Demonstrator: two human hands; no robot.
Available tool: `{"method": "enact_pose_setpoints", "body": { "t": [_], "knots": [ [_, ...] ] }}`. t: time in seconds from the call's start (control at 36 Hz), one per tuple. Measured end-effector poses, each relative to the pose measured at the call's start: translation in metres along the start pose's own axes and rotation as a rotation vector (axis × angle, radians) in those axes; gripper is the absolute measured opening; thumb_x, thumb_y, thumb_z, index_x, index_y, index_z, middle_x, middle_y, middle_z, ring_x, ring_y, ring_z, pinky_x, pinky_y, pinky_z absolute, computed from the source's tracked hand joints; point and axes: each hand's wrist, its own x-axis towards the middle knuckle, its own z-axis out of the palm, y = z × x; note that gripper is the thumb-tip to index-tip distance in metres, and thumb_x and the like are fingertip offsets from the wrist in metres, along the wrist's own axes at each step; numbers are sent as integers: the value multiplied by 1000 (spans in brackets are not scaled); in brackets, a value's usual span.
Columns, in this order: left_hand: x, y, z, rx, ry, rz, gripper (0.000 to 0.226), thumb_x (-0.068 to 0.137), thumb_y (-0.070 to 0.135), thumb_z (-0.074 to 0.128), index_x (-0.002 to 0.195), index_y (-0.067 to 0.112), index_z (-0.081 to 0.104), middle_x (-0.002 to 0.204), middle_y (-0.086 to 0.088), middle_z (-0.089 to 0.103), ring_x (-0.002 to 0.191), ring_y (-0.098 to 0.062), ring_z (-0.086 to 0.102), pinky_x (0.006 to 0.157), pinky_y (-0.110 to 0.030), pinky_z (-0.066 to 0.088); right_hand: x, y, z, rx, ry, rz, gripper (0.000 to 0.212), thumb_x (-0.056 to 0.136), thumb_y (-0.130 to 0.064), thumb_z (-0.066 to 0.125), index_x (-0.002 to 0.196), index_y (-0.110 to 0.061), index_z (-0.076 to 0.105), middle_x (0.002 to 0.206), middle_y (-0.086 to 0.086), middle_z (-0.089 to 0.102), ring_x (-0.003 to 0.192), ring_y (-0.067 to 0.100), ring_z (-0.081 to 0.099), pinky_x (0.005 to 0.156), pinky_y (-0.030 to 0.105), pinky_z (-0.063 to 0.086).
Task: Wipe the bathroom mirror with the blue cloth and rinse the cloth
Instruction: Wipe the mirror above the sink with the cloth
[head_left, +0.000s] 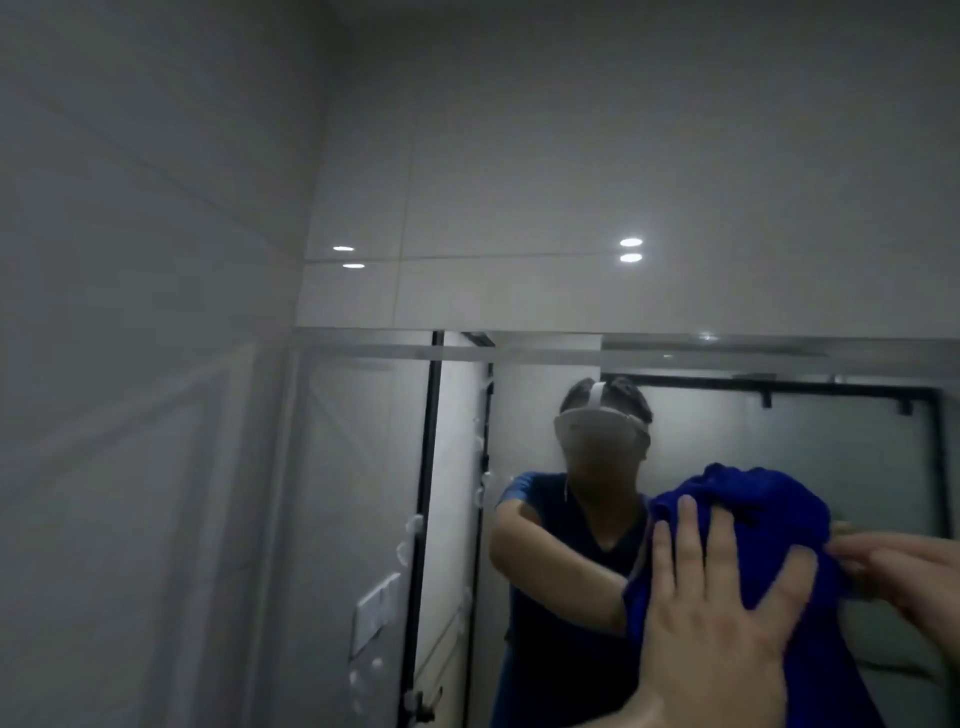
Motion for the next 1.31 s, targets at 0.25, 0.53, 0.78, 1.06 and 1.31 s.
{"method": "enact_pose_setpoints", "body": {
  "t": [0.25, 0.53, 0.78, 1.06, 1.31],
  "knots": [
    [1, -43, -4, 387, 67, 63, 69, 106, 58, 36, 167, 52, 6, 174, -2, 29, 161, -29, 31, 134, -53, 10, -29, -208, 98, -148, 318, -663, 29, 95, -15, 54, 112, -33, 71, 119, -11, 52, 105, 10, 59, 87, 37, 54],
    [-9, -142, -91, 527, 208, -38, 76, 84, 58, 55, 156, 39, 39, 165, -16, 42, 154, -40, 41, 126, -59, 32, 26, -238, 136, -455, 418, -899, 42, 92, -24, 43, 122, -14, 71, 114, 5, 66, 109, 24, 58, 101, 42, 40],
    [16, -235, -189, 520, 522, -490, 73, 91, 53, 41, 155, 18, 36, 156, -28, 47, 143, -52, 45, 122, -61, 36, 33, -233, 150, -571, 571, -913, 25, 90, -24, 46, 101, -15, 67, 88, -6, 49, 83, 17, 39, 85, 40, 34],
    [40, -202, -156, 403, 655, -506, 75, 100, 49, 51, 159, 6, 35, 163, -37, 34, 154, -54, 30, 128, -64, 26, 32, -233, 153, -625, 600, -923, 18, 95, -25, 42, 96, -16, 59, 85, -2, 49, 82, 23, 44, 87, 45, 40],
    [18, -126, -68, 302, 421, -75, 92, 98, 51, 53, 170, 41, -2, 177, -20, -1, 164, -38, -12, 132, -57, -11, 37, -230, 147, -673, 560, -956, 27, 93, -27, 44, 104, -11, 64, 90, 7, 59, 83, 26, 48, 85, 49, 42]
  ]
}}
